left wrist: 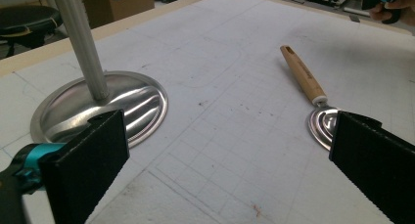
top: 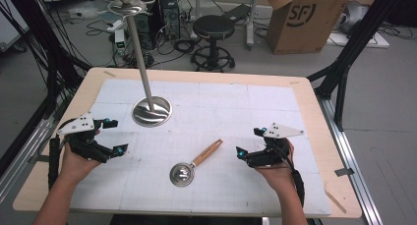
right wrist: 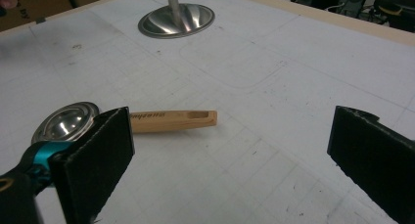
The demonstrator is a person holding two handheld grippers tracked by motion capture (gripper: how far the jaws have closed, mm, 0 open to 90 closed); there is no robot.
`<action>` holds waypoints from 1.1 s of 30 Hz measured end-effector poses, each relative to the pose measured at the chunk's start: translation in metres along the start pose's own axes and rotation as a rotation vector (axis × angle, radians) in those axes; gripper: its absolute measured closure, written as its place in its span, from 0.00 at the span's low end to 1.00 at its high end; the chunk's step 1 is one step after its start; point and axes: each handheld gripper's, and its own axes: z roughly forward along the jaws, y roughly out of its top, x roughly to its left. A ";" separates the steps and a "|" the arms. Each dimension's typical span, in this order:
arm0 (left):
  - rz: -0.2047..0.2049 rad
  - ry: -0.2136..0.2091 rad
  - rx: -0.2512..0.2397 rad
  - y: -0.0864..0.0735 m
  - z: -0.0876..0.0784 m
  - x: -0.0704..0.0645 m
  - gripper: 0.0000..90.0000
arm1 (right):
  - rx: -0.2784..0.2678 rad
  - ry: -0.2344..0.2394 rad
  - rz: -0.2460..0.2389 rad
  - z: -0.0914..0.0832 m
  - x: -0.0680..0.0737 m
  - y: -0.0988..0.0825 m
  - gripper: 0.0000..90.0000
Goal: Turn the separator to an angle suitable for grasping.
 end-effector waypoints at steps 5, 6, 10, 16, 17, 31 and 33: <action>0.006 -0.002 0.018 -0.001 0.002 0.000 0.02 | 0.022 0.001 0.001 0.002 0.001 -0.003 0.02; 0.007 -0.004 0.016 -0.001 0.001 0.000 0.02 | 0.022 0.001 -0.002 0.003 0.001 -0.003 0.02; -0.001 -0.006 -0.005 0.000 -0.001 0.001 0.02 | 0.030 -0.011 -0.012 0.002 0.005 -0.002 0.02; -0.002 -0.010 -0.017 0.001 -0.003 0.001 0.02 | 0.035 -0.021 -0.008 0.005 0.008 -0.001 0.02; 0.000 -0.005 -0.015 0.000 -0.003 0.001 0.02 | 0.043 -0.014 -0.022 0.007 0.010 0.000 0.02; -0.002 -0.001 -0.019 0.000 -0.002 0.003 0.02 | 0.092 0.005 -0.078 0.027 0.017 0.016 0.33; 0.000 -0.001 -0.018 0.000 -0.003 0.003 0.02 | 0.107 0.013 -0.089 0.032 0.018 0.019 0.36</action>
